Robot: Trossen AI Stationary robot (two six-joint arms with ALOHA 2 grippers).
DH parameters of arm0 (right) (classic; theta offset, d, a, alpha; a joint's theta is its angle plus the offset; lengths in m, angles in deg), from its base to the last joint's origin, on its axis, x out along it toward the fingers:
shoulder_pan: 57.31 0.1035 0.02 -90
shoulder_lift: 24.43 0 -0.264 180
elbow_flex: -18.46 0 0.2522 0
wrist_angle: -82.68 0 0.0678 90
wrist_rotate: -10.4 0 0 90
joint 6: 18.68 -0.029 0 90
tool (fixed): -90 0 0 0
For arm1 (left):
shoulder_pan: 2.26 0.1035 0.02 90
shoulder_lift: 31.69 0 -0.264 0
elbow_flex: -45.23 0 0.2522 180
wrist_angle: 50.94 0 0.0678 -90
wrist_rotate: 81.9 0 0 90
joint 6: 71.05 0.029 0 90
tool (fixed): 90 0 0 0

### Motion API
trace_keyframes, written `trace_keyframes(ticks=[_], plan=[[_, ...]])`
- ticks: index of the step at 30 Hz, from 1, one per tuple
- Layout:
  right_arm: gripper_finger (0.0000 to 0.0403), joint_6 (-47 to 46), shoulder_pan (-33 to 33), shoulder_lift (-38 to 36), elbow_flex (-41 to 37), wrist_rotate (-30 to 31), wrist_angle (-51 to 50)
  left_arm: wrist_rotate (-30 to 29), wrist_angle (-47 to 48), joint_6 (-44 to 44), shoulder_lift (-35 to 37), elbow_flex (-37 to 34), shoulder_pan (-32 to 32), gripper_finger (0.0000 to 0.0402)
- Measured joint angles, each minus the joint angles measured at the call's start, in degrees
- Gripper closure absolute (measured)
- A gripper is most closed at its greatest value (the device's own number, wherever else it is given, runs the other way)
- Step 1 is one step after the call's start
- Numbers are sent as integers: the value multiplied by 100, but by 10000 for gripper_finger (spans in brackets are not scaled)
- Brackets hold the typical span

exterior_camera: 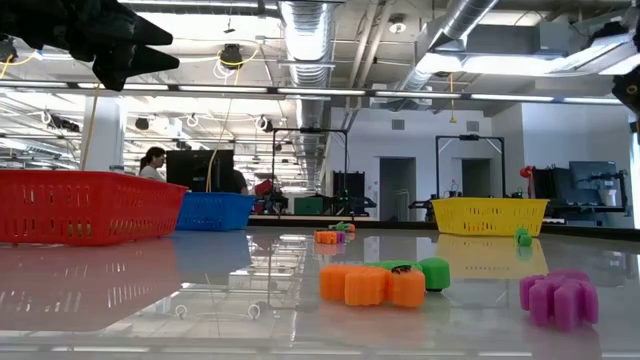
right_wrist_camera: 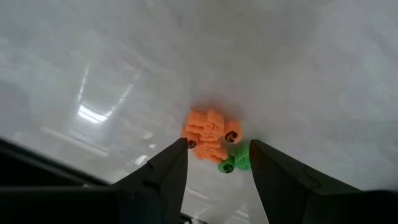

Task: Sort Halloween decoration
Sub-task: Put the orange skeleton toy into the yellow bin

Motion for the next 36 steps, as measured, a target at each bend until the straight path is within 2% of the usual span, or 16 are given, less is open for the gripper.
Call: trace_keyframes(ticks=[11,36], plan=[[145,-209,24,239,-2,-168,126,-11,102,-7,0,0,0,175],[143,-393,31,299,-2,55,307,-9,124,-61,0,0,0,175]])
